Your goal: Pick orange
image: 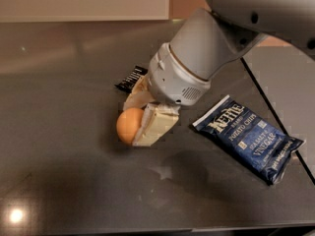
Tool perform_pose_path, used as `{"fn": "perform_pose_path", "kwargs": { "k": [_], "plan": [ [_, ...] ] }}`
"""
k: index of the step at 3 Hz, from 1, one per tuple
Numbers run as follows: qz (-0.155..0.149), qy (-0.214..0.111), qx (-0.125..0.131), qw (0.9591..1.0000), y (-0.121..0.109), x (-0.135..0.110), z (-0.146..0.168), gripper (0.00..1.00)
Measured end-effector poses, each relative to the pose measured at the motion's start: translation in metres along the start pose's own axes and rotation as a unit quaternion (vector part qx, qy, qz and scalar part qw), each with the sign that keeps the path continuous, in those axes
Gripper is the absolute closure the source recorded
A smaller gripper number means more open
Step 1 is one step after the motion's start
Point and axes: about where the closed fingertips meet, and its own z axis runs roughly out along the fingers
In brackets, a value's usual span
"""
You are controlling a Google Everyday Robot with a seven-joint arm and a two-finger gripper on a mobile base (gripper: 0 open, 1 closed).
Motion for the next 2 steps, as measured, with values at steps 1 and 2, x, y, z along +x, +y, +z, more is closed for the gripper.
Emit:
{"fn": "perform_pose_path", "kwargs": {
  "k": [1, 2],
  "plan": [
    [-0.009, -0.022, 0.006, 0.9997, -0.0051, -0.0236, -0.0403, 1.0],
    [-0.009, -0.022, 0.006, 0.9997, -0.0051, -0.0236, -0.0403, 1.0]
  ]
}}
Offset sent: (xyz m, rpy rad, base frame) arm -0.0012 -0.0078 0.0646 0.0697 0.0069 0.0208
